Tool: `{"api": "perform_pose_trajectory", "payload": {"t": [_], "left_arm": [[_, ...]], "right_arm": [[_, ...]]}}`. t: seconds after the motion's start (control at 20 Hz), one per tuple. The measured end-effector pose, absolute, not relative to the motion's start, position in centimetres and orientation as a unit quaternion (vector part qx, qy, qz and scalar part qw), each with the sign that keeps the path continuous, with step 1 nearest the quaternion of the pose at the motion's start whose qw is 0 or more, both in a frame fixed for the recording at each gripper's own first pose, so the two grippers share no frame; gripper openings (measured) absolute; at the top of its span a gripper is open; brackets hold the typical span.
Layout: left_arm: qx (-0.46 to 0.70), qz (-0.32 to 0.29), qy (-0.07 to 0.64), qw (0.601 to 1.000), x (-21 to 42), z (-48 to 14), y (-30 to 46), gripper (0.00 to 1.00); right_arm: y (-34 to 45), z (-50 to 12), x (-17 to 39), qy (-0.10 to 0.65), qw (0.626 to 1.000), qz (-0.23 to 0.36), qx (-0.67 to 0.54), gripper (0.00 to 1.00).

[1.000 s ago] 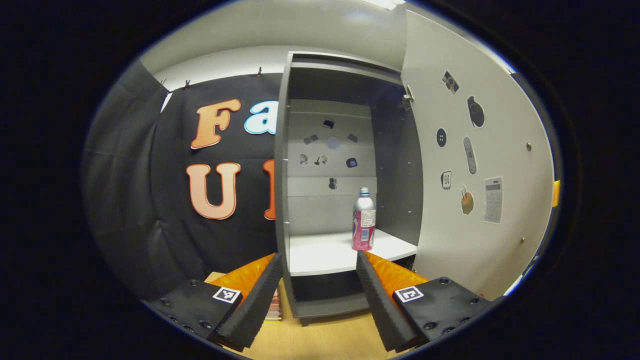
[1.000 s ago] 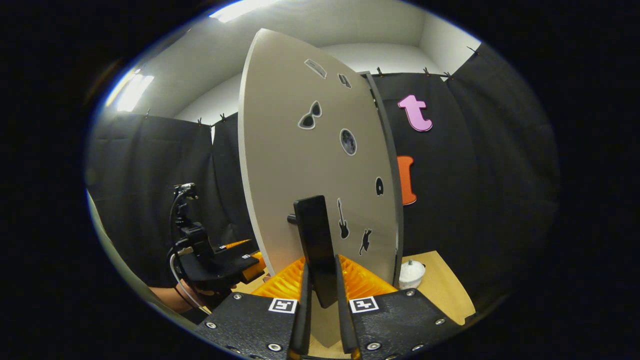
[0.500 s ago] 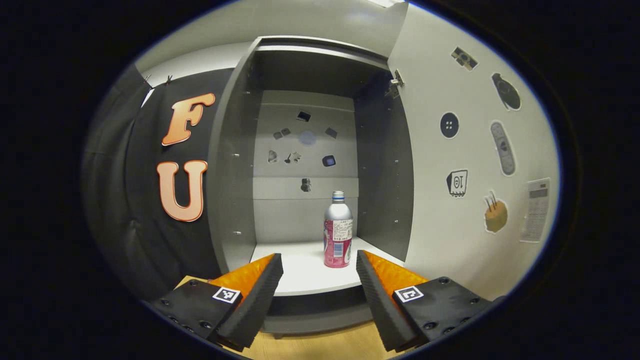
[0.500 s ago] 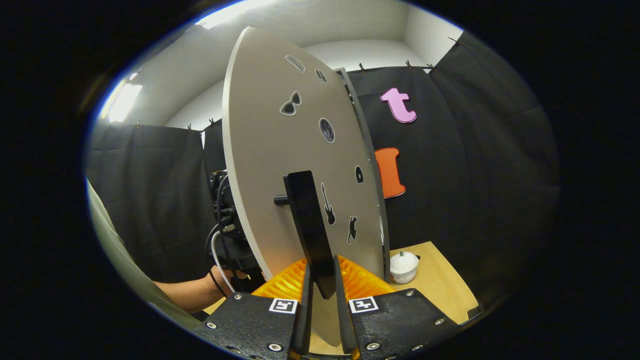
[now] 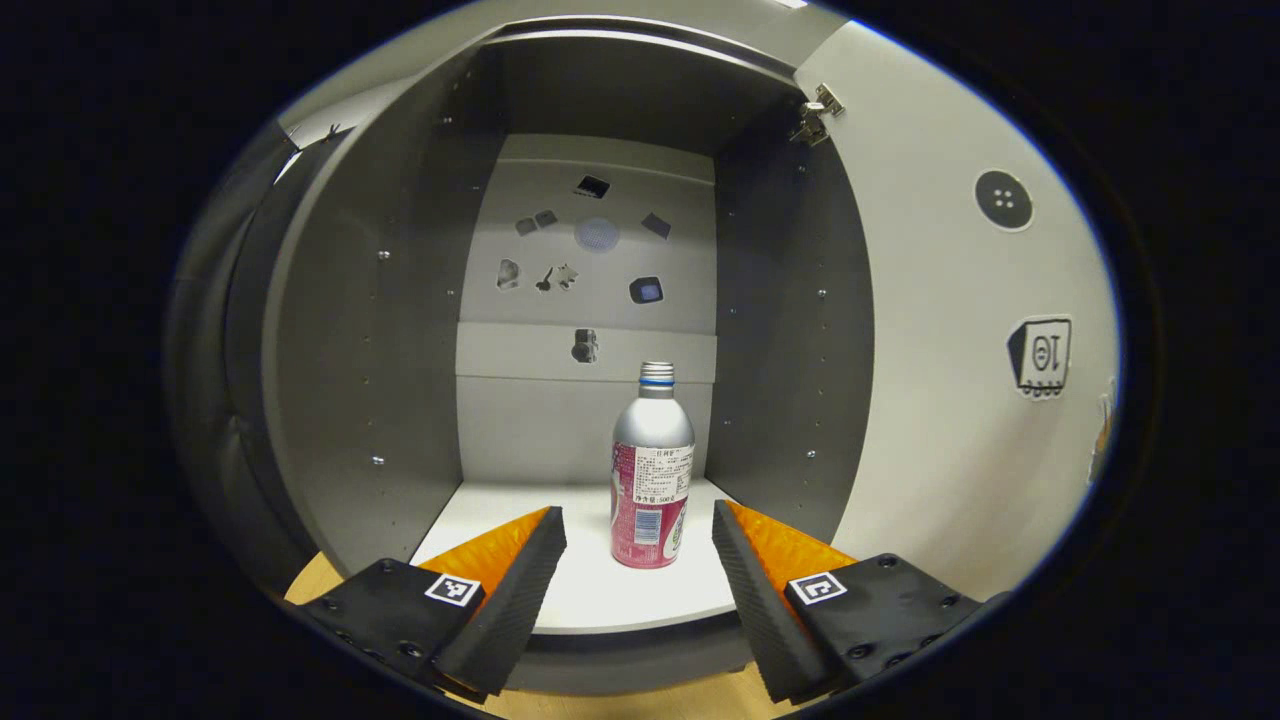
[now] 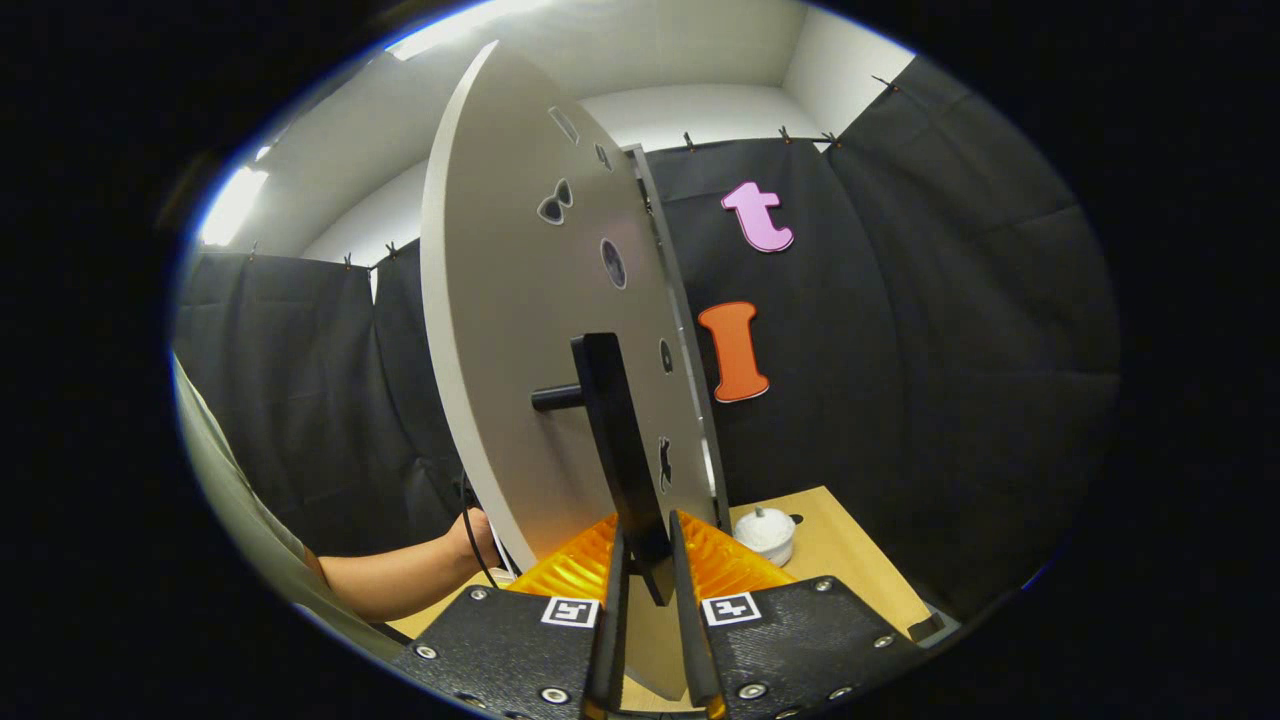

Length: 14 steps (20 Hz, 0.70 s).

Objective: Open the cabinet door with the right hand, grasp the bottle in the cabinet with the left hand and place it on the coaster, then close the cabinet door with the right hand.

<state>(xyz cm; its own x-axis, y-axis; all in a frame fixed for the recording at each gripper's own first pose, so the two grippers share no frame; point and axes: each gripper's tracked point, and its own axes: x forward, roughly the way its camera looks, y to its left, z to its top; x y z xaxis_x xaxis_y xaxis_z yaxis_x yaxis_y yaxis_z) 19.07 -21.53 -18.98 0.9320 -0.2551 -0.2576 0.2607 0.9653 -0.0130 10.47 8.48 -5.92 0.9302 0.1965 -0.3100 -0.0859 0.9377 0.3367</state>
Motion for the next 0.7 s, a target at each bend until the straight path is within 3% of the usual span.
{"api": "perform_pose_trajectory", "payload": {"t": [0.1, 0.15, 0.2, 0.25, 0.5, 0.55, 0.7], "left_arm": [[0.010, -0.133, 0.138, 0.981, 20.5, -20.0, -22.5, 0.96], [0.010, -0.132, 0.141, 0.981, 21.3, -20.5, -22.8, 0.96], [0.012, -0.125, 0.145, 0.981, 22.2, -21.0, -22.9, 0.96], [0.013, -0.119, 0.150, 0.981, 22.9, -21.6, -22.8, 0.96], [0.015, -0.111, 0.164, 0.980, 25.7, -23.4, -23.4, 0.96], [0.017, -0.114, 0.162, 0.980, 26.3, -23.4, -23.6, 0.93], [0.023, -0.117, 0.163, 0.979, 27.5, -23.9, -24.4, 0.96]], "right_arm": [[8.0, -6.0, 10.6, 0.169, 0.970, 0.063, 0.163, 0.21], [7.9, -6.0, 10.6, 0.169, 0.970, 0.059, 0.165, 0.10], [7.7, -6.0, 10.6, 0.167, 0.970, 0.055, 0.167, 0.09], [7.5, -6.0, 10.7, 0.165, 0.971, 0.051, 0.166, 0.20], [6.3, -6.2, 10.9, 0.163, 0.973, 0.026, 0.162, 0.21], [6.3, -6.3, 10.8, 0.165, 0.973, 0.023, 0.160, 0.22], [5.8, -6.4, 10.7, 0.166, 0.974, 0.019, 0.151, 0.33]]}}
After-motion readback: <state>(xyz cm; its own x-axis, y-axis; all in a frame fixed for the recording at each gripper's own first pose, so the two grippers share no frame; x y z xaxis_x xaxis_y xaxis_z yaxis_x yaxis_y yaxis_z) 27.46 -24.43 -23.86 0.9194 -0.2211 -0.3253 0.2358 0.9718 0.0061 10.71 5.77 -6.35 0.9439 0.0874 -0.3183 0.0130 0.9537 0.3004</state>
